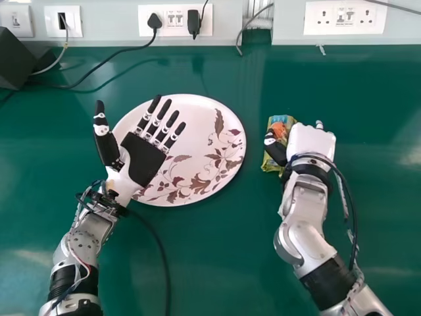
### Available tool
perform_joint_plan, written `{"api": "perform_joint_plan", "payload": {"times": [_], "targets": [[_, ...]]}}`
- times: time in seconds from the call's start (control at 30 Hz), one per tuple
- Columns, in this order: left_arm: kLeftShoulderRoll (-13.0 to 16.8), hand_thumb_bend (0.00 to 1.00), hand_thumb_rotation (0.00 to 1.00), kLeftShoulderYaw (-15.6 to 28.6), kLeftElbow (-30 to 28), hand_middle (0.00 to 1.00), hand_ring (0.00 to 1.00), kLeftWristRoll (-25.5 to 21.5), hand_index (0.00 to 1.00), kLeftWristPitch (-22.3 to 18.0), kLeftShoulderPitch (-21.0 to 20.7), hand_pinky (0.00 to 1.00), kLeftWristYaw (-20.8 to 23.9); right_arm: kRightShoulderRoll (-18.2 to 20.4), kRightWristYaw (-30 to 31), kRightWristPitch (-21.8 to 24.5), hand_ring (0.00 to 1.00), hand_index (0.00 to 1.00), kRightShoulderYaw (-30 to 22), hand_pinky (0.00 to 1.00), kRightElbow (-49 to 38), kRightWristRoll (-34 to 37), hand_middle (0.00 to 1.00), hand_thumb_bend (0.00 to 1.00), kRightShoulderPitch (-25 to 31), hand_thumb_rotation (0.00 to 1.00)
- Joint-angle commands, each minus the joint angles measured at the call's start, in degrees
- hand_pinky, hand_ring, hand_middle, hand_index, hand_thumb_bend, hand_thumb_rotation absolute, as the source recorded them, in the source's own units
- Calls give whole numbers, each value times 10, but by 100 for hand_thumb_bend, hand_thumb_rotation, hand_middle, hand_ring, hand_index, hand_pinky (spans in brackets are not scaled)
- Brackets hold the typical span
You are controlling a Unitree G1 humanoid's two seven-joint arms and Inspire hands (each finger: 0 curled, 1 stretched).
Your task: Pick up biscuit and place it in the plate
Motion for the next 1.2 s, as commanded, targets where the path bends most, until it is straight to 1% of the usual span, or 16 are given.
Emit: {"api": "perform_joint_plan", "payload": {"times": [0.0,0.2,0.5,0.67,0.83,1.03,1.17], "targets": [[1,97,56,8,-4,86,76,-10,89,5,8,69,3,-3,8,2,41,53,5,29,-15,-7,50,50,9,0],[1,97,55,12,-3,86,77,-12,89,11,7,69,6,-5,20,1,41,53,4,29,-37,-15,50,50,13,0],[4,97,57,10,-2,86,77,-15,89,18,6,68,2,-7,35,0,42,52,6,30,-56,-37,50,50,21,0],[5,96,57,13,2,86,77,-18,89,24,4,67,3,-8,40,-4,42,52,2,30,-69,-41,51,50,26,0],[2,96,55,14,1,86,77,-17,88,21,5,67,4,-8,38,-9,42,52,-2,30,-85,-43,51,50,34,0],[4,96,55,14,0,87,78,-22,89,31,5,69,4,-7,47,-13,42,52,-2,29,-106,-51,50,50,42,0],[5,96,55,14,2,87,79,-21,89,29,4,70,3,-9,52,-17,42,52,-4,29,-117,-53,50,50,47,0]]}}
